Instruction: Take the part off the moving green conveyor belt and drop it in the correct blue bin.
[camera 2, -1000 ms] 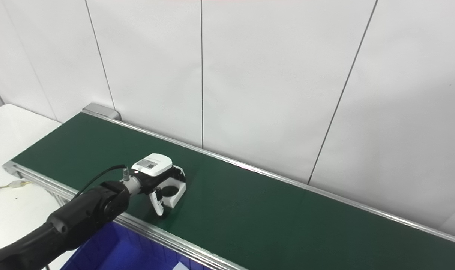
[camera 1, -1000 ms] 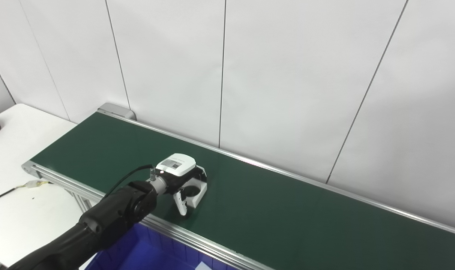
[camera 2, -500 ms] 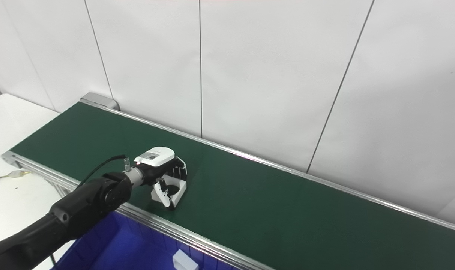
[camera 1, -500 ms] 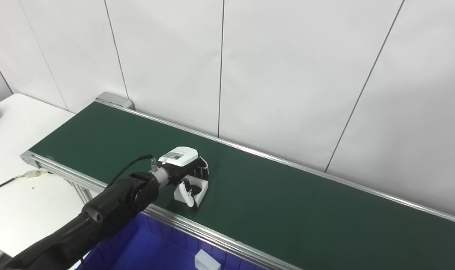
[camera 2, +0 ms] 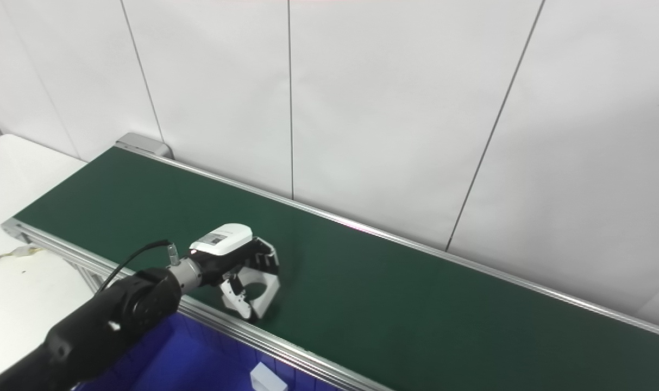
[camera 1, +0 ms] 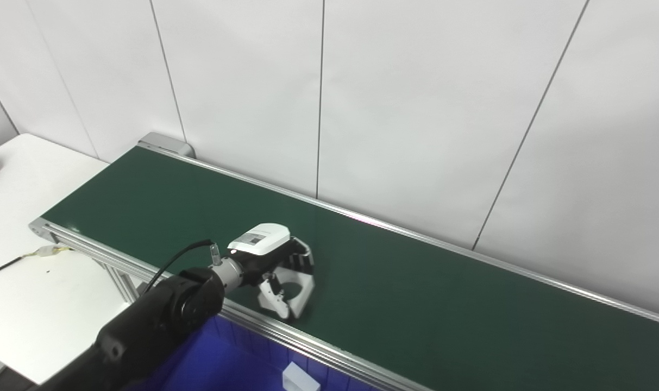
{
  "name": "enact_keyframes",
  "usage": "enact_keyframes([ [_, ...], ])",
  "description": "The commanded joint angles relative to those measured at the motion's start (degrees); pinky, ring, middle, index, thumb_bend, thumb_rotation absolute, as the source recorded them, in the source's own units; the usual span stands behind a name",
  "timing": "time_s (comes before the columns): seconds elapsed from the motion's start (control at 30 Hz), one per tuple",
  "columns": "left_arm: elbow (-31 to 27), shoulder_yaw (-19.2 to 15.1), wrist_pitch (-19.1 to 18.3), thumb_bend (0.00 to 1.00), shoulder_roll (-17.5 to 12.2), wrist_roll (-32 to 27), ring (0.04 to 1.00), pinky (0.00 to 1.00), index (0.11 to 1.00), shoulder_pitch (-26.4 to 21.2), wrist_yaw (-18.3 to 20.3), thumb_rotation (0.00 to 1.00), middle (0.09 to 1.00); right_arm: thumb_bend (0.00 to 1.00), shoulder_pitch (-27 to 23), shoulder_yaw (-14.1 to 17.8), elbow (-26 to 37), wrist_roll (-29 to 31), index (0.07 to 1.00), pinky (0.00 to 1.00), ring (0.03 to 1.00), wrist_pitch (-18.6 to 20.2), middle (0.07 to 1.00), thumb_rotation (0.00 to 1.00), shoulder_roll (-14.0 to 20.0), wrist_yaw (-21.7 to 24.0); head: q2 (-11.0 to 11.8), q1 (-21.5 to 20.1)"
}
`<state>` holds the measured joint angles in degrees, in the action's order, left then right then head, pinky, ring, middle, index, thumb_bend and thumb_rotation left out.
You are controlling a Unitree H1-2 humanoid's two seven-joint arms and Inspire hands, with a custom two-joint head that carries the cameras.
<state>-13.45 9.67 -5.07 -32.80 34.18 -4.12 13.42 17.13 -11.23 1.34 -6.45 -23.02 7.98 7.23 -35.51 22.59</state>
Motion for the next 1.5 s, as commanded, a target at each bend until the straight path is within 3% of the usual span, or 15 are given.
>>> enact_keyframes([
  [0.0,-4.5,-1.8,-1.6,0.50,-0.1,-0.9,0.406,0.42,0.523,-0.3,0.7,0.00,0.480,0.62,0.5,0.2,2.3,0.3,0.984,0.79,0.849,-1.1,0.896,0.76,0.0,0.0,0.0,-0.5],
  [0.3,-17.6,-3.8,-3.4,0.50,2.0,-1.6,0.404,0.41,0.514,3.2,5.0,0.00,0.474,0.63,0.8,0.1,3.1,0.2,0.977,0.80,0.847,-0.5,0.891,0.75,-0.2,0.1,-0.3,-1.5],
  [0.5,-25.4,-4.6,-6.1,0.50,4.2,-1.3,0.425,0.42,0.501,6.4,7.7,0.00,0.492,0.64,0.7,0.1,3.7,0.1,0.977,0.80,0.847,0.0,0.893,0.75,-0.3,0.1,-2.2,-1.7],
  [0.77,-29.7,-6.6,-5.5,0.50,6.1,-1.4,0.416,0.39,0.509,12.8,8.4,0.00,0.480,0.64,0.3,0.2,4.8,-0.2,0.963,0.77,0.830,0.9,0.885,0.73,-0.5,0.0,-6.1,-3.2],
  [0.8,-29.7,-6.8,-5.2,0.50,6.2,-1.6,0.415,0.39,0.507,13.7,8.3,0.00,0.487,0.64,0.2,0.3,5.3,-0.1,0.961,0.76,0.828,1.3,0.884,0.73,-0.4,0.1,-7.7,-3.5],
  [0.83,-29.7,-7.0,-4.8,0.50,6.3,-1.8,0.419,0.40,0.500,14.4,8.2,0.00,0.495,0.64,0.1,0.3,5.7,0.0,0.954,0.76,0.823,1.6,0.876,0.72,-0.4,0.1,-7.7,-3.5],
  [0.87,-29.5,-7.0,-4.5,0.50,6.4,-2.1,0.421,0.41,0.498,15.3,8.1,0.00,0.498,0.64,-0.1,0.5,6.5,0.2,0.952,0.76,0.821,2.4,0.874,0.72,-0.2,0.2,-10.1,-3.8],
  [1.03,-27.1,-7.4,-4.3,0.50,7.6,-2.3,0.379,0.35,0.531,19.4,7.5,0.00,0.464,0.67,-0.9,1.1,9.0,1.1,0.925,0.73,0.802,5.5,0.854,0.67,0.2,0.5,-13.3,-3.6],
  [1.27,-21.1,-6.2,-3.1,0.50,8.5,2.0,0.370,0.34,0.534,22.8,6.3,0.00,0.455,0.68,-1.4,1.8,10.7,1.6,0.911,0.71,0.791,8.0,0.841,0.67,0.2,0.8,-15.6,-2.9],
  [1.47,-12.5,-4.6,0.9,0.50,9.3,4.1,0.368,0.35,0.529,24.4,2.4,0.00,0.464,0.68,-1.5,2.2,11.3,1.2,0.908,0.69,0.778,8.7,0.834,0.68,0.1,0.8,-15.9,-2.5],
])
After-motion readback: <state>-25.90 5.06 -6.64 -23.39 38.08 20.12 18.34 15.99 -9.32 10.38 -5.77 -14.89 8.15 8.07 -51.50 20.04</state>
